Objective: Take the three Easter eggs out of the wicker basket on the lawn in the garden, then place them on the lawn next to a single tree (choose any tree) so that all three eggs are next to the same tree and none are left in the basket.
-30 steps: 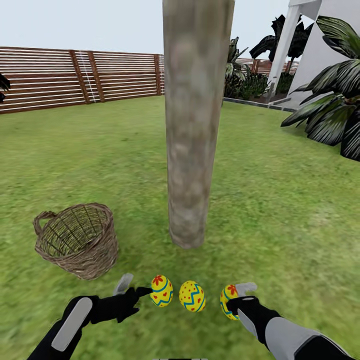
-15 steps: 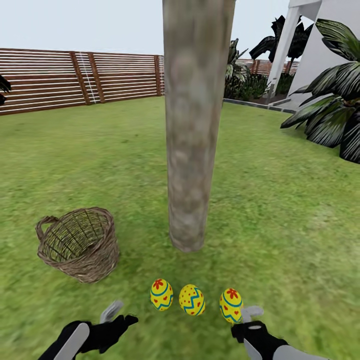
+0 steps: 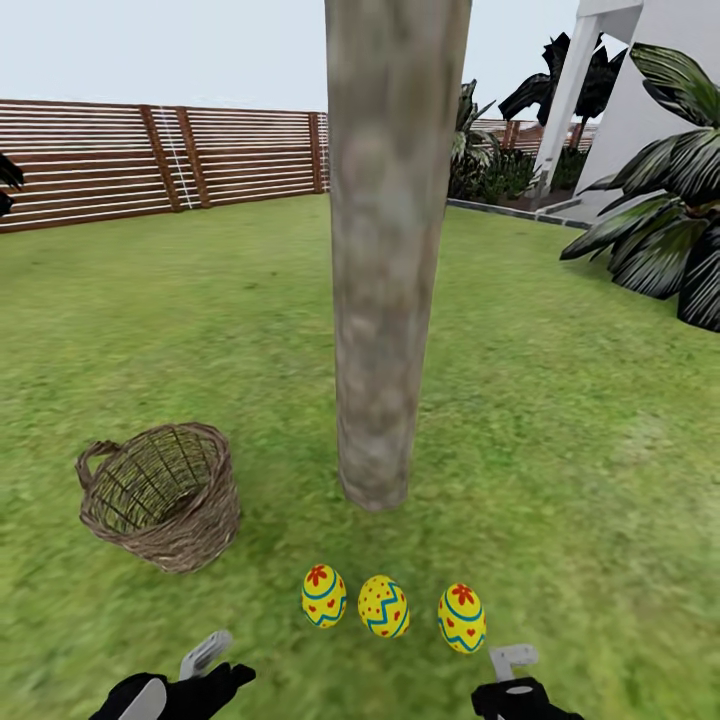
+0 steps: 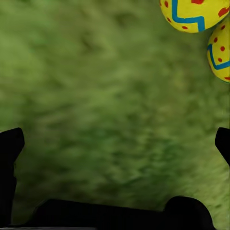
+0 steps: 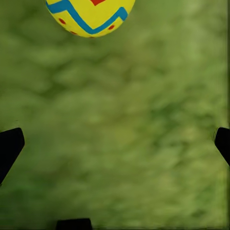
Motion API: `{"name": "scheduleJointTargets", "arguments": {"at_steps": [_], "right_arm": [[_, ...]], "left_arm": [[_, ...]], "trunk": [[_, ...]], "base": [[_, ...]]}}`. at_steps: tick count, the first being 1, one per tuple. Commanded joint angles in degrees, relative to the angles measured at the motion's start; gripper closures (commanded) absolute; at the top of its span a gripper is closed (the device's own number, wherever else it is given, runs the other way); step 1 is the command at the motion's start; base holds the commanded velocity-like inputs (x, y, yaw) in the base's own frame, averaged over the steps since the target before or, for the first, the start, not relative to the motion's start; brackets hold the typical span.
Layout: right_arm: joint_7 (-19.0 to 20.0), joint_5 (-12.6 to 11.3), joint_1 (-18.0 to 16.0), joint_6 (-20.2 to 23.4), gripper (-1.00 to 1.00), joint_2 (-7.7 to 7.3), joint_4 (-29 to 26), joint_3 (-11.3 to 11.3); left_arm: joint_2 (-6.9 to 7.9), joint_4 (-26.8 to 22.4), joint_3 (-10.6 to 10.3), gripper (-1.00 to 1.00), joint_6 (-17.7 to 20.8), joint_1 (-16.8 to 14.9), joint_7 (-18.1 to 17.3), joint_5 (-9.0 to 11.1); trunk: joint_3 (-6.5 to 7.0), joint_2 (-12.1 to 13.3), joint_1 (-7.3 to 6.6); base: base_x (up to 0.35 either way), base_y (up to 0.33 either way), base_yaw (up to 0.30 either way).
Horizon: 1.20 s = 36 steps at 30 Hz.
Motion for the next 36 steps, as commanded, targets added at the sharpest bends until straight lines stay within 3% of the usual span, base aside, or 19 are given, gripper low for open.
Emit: {"name": "scheduleJointTargets", "arguments": {"at_steps": [1, 15, 31, 36], "right_arm": [[-0.27, -0.37, 0.22, 0.29, -1.00, 0.01, -0.05, 0.49], [-0.26, 0.03, 3.11, 0.27, -1.00, 0.03, 1.13, 0.58], [-0.26, -0.13, 3.52, -1.72, -1.00, 0.15, 1.08, 0.58], [-0.26, -0.40, 3.85, -2.06, -1.00, 0.29, 1.11, 0.58]], "left_arm": [[0.24, 0.04, -0.24, -1.00, 0.06, -0.03, -0.04, 0.08], [0.87, 3.48, -0.34, -1.00, 0.05, -0.03, 0.38, 0.06], [0.99, 7.79, -0.34, -1.00, -0.01, -0.03, 0.43, 0.08], [0.84, 11.10, -0.45, -1.00, -3.80, -0.03, 0.40, 0.08]], "trunk": [[0.14, 0.40, -0.23], [2.66, 6.01, -3.31], [5.53, 12.43, -6.82], [6.43, 14.44, -7.92]], "base": [[0.000, 0.000, 0.000], [0.000, 0.000, 0.000], [0.000, 0.000, 0.000], [0.000, 0.000, 0.000]]}}
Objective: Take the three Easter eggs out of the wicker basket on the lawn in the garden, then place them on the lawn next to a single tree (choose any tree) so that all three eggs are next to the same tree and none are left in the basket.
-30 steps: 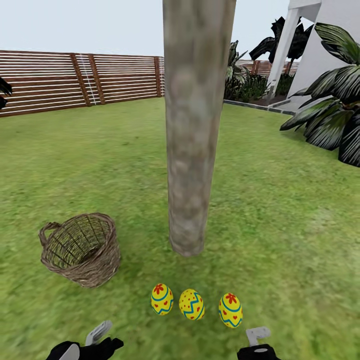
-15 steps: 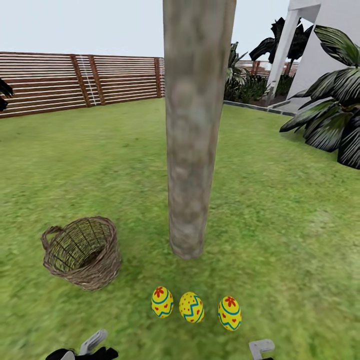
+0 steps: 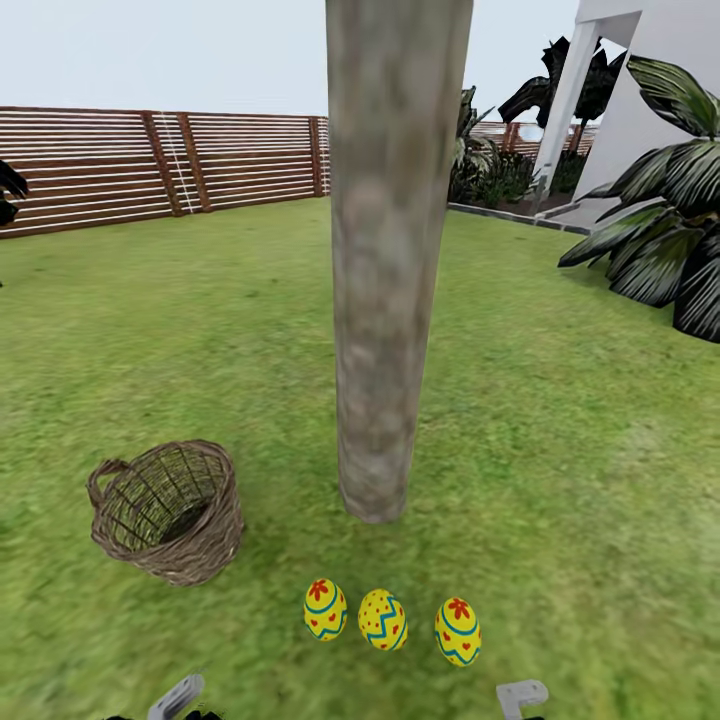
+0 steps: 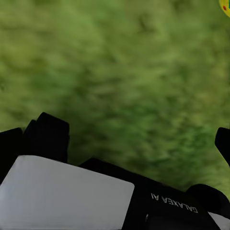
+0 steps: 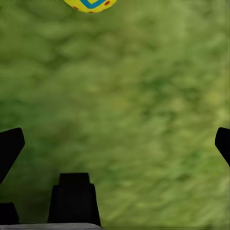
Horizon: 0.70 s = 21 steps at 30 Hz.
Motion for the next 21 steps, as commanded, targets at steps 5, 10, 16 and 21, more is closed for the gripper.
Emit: {"name": "scheduleJointTargets", "arguments": {"at_steps": [5, 10, 16, 21], "right_arm": [[-0.13, -0.54, 0.18, 0.04, -1.00, 0.01, -0.01, 0.49], [-0.12, -0.47, 1.22, 0.05, -1.00, 0.05, 0.11, 0.49], [-0.20, -0.38, 2.72, 0.00, -1.00, -0.36, 1.09, 0.49], [-0.20, -0.37, 4.54, -0.04, -1.00, -0.38, 1.39, 0.49]], "left_arm": [[0.09, 1.25, -1.00, -1.00, -1.34, -0.03, -0.03, 0.17], [0.08, 1.84, -1.21, -1.00, -1.51, -0.03, -0.03, 0.17], [-0.02, 4.47, -1.30, -1.00, -3.56, -0.03, -0.03, 0.17], [-0.11, 5.44, -1.30, -1.00, -3.95, -0.01, -0.03, 0.17]], "trunk": [[0.86, 2.00, -1.11], [1.76, 4.01, -2.21], [2.84, 6.41, -3.53], [3.73, 8.42, -4.63]], "base": [[0.000, 0.000, 0.000], [0.000, 0.000, 0.000], [0.000, 0.000, 0.000], [0.000, 0.000, 0.000]]}}
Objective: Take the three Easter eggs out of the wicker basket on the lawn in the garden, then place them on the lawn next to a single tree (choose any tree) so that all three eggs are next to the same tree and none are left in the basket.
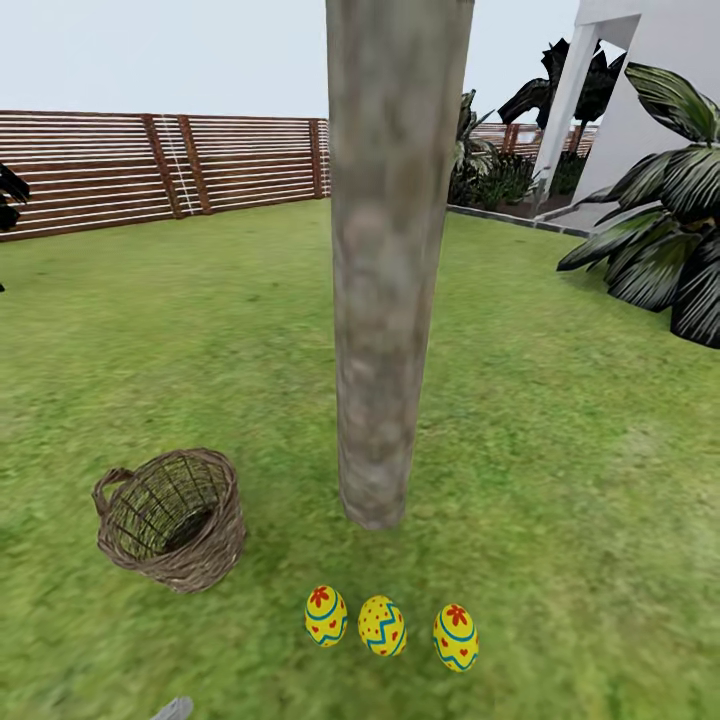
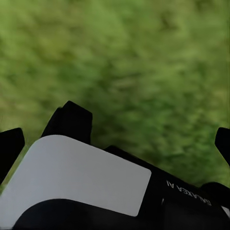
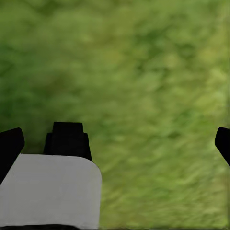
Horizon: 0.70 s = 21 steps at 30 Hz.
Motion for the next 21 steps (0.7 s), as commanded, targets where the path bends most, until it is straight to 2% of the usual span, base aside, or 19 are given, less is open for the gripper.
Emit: {"name": "scheduleJointTargets", "arguments": {"at_steps": [1, 16, 21], "right_arm": [[-0.11, -0.39, 0.06, 0.08, -1.00, 0.02, 0.07, 0.50], [-0.07, -0.35, 0.62, 0.05, -1.00, -0.04, 0.11, 0.50], [-0.08, -0.31, 0.62, 0.05, -1.00, -0.02, 0.11, 0.50]], "left_arm": [[0.04, 0.01, -0.23, -1.00, 0.14, -0.02, -0.03, 0.17], [-0.05, 2.78, -0.24, -1.00, -0.67, -0.03, -0.03, 0.17], [-0.72, 3.07, -0.31, -1.00, -0.68, -0.03, -0.03, 0.11]], "trunk": [[0.14, 0.40, -0.23], [2.84, 6.41, -3.53], [3.74, 8.42, -4.63]], "base": [[0.000, 0.000, 0.000], [0.000, 0.000, 0.000], [0.000, 0.000, 0.000]]}}
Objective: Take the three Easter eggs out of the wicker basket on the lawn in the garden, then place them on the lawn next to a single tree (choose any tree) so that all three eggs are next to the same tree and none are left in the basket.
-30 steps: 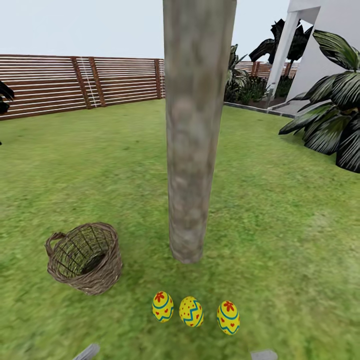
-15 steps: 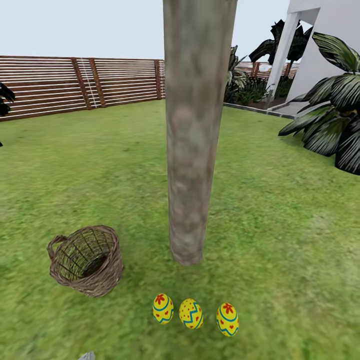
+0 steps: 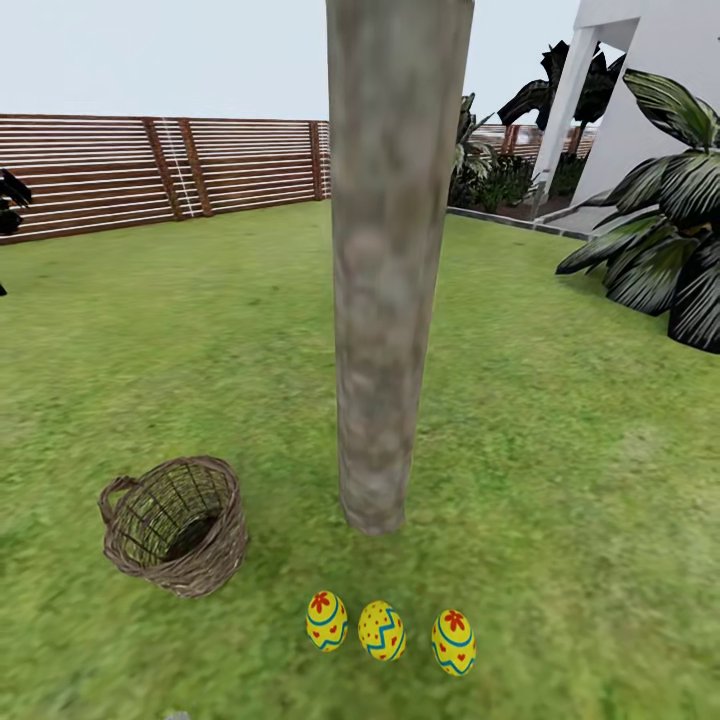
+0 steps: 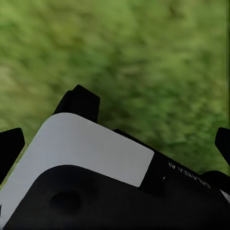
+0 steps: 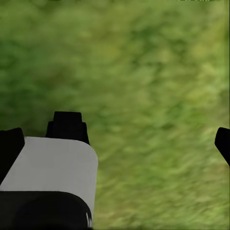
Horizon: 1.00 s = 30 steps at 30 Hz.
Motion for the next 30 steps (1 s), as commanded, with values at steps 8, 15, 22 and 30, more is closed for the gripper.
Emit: {"name": "scheduleJointTargets", "arguments": {"at_steps": [8, 15, 22, 30], "right_arm": [[-0.11, -0.40, -0.04, 0.06, -1.00, 0.03, 0.06, 0.49], [-0.08, -0.41, -0.04, 0.06, -1.00, 0.04, 0.06, 0.49], [-0.10, -0.40, -0.04, 0.07, -1.00, 0.05, 0.06, 0.49], [-0.10, -0.40, -0.04, 0.06, -1.00, 0.05, 0.06, 0.49]], "left_arm": [[-0.80, 1.20, -1.79, -1.00, 0.17, -0.02, -0.02, 0.17], [-1.73, 4.60, -7.04, -1.00, -4.31, -0.02, -0.02, 0.33], [-2.31, 6.16, -7.07, -1.00, -4.85, -0.02, -0.02, 0.30], [-2.53, 6.35, -7.08, -1.00, -4.95, 0.00, -0.02, 0.30]], "trunk": [[1.40, 3.20, -1.77], [2.66, 6.01, -3.31], [3.91, 8.82, -4.84], [5.35, 12.03, -6.60]], "base": [[0.000, 0.000, 0.000], [0.000, 0.000, 0.000], [0.000, 0.000, 0.000], [0.000, 0.000, 0.000]]}}
